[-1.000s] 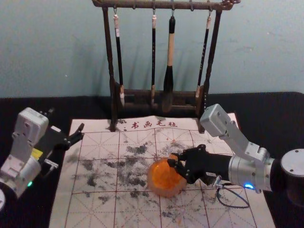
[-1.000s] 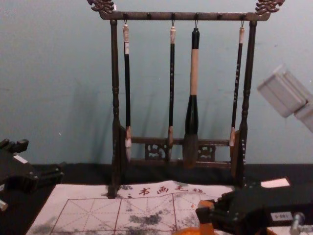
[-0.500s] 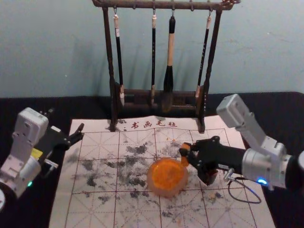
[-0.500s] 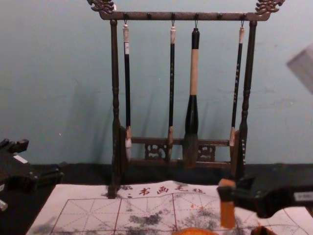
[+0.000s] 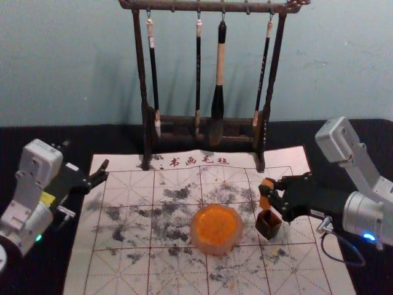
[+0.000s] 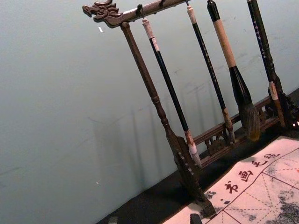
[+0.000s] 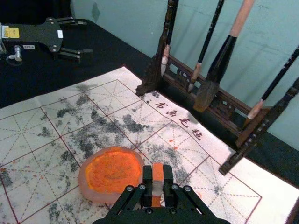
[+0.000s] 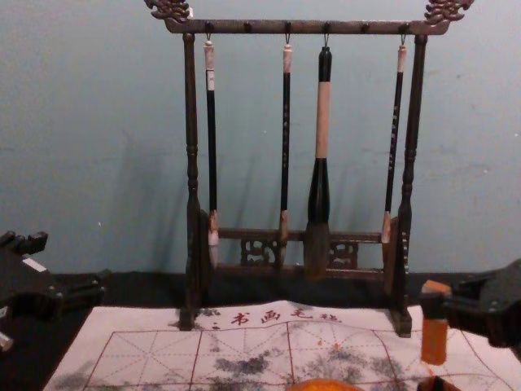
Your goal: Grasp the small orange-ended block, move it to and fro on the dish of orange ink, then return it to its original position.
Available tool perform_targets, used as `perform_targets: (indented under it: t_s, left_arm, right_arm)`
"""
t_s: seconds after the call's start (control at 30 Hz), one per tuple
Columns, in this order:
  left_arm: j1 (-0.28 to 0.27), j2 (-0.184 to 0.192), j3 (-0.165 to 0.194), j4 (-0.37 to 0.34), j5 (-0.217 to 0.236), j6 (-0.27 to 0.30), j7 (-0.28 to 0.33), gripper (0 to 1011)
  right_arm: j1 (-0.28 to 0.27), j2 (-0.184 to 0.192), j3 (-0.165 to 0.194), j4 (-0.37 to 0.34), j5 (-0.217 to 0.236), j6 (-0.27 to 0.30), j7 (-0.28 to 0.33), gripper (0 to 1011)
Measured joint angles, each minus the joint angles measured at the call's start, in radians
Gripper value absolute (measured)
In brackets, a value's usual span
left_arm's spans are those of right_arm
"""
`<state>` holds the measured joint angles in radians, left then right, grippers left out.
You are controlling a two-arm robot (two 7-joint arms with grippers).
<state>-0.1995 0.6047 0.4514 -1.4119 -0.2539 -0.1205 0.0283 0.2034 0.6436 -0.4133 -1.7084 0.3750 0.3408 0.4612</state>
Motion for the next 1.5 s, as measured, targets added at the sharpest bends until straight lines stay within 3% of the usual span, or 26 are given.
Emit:
perform_targets:
  t_s: [0.5, 0.97, 1.5]
  left_arm:
    - [0.000, 0.000, 0.000, 0.000, 0.000, 0.000, 0.000, 1001]
    - [0.000, 0.000, 0.000, 0.000, 0.000, 0.000, 0.000, 1001]
    - [0.000, 0.000, 0.000, 0.000, 0.000, 0.000, 0.000, 1001]
  right_arm:
    - [-0.029, 0.018, 0.016, -0.008, 0.010, 0.009, -0.005, 80]
    - [-0.030, 0.017, 0.004, 0.010, 0.004, 0.021, 0.000, 80]
    - [-0.002, -0.011, -0.029, 0.068, -0.020, 0.027, 0.012, 80]
